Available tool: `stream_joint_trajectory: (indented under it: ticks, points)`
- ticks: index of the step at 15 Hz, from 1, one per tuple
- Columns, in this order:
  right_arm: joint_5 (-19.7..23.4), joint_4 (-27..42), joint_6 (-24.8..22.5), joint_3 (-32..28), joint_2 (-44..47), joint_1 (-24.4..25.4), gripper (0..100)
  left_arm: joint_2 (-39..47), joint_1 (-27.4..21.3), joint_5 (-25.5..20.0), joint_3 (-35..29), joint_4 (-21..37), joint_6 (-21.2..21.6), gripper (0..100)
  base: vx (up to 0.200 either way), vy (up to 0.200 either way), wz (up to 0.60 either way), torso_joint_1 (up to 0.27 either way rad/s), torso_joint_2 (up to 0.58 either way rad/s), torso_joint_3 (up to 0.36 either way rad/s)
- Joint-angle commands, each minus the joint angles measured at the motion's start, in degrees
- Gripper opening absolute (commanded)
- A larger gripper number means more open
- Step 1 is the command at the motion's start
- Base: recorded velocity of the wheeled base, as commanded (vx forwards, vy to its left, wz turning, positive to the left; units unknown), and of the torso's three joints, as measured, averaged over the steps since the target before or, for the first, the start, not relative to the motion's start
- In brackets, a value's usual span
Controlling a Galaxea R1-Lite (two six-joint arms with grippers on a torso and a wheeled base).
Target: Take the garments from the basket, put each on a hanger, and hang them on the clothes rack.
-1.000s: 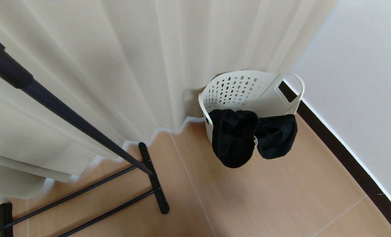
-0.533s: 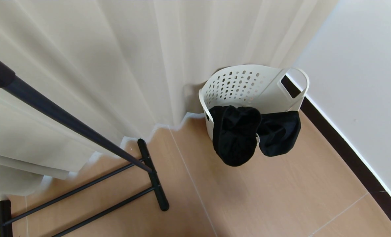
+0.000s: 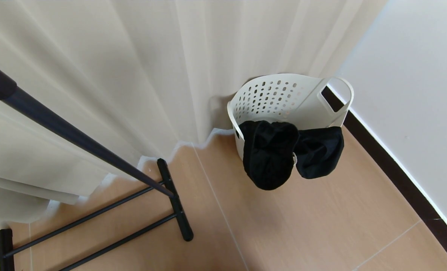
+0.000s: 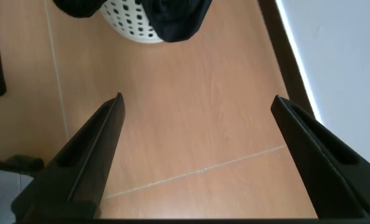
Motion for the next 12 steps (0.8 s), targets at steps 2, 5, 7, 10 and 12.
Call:
stream_joint_trajectory:
  ticks: [2,5,7,10,12]
  points:
    - [5.69,-1.37,-3.44,-13.12,28.06,3.54,100,-0.07,0.01,-0.02,-0.02,-0.01,0.09,100,0.000,0.000,0.00,0.000,0.00,0.000]
    - [5.16,-4.09,-5.46,-24.11,45.11,9.34,100,0.02,0.01,-0.02,0.07,-0.01,0.17,100,0.000,0.000,0.00,0.000,0.00,0.000]
    - [2.70,-3.83,-9.06,-32.37,54.34,12.15,100,0.02,0.01,-0.02,-0.02,-0.01,0.26,100,0.000,0.000,0.00,0.000,0.00,0.000]
    - [0.24,-4.01,-16.62,-43.88,67.35,16.11,100,0.02,0.01,-0.02,0.07,-0.01,0.17,100,0.000,0.000,0.00,0.000,0.00,0.000]
    - [-2.75,-4.18,-21.37,-50.91,75.88,19.10,100,0.02,0.01,-0.02,-0.02,-0.01,0.17,100,0.000,0.000,0.00,0.000,0.00,0.000]
